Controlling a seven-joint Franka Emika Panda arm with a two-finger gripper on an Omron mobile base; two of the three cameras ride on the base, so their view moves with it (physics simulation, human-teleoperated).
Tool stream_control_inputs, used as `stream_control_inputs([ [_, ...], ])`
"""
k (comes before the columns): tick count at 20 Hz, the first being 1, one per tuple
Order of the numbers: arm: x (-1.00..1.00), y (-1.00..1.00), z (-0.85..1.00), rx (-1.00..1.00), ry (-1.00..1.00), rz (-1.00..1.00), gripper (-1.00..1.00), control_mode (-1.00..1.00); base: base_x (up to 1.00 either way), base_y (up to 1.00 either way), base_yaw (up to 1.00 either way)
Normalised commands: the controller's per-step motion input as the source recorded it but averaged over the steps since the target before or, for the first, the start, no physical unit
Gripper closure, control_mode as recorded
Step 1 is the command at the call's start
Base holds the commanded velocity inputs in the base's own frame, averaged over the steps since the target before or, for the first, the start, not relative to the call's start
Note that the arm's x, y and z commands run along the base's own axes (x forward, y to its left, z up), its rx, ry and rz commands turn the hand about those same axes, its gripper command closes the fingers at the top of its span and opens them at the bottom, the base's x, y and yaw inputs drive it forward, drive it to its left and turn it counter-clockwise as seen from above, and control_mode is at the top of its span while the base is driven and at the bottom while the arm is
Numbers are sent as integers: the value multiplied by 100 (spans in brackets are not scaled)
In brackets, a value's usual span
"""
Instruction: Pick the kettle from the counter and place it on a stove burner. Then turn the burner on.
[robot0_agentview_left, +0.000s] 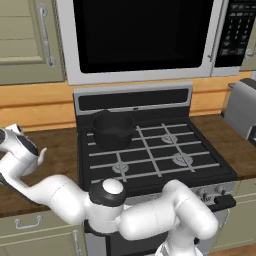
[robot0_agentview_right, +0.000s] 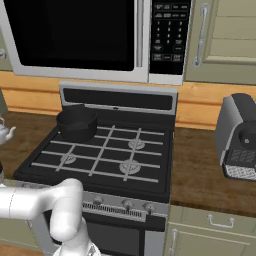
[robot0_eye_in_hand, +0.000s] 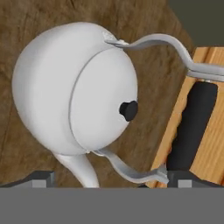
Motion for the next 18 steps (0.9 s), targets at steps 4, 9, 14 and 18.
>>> stream_control_inputs([
  [4,-12,0,10,0,-12,0,-100,-100,0,0,0],
  [9,-4,8,8,0,-11,0,-100,-100,0,0,0],
  [14,40,35,-14,-5,4,0,-100,-100,0,0,0],
  [18,46,41,-17,-6,9,0,-100,-100,0,0,0],
])
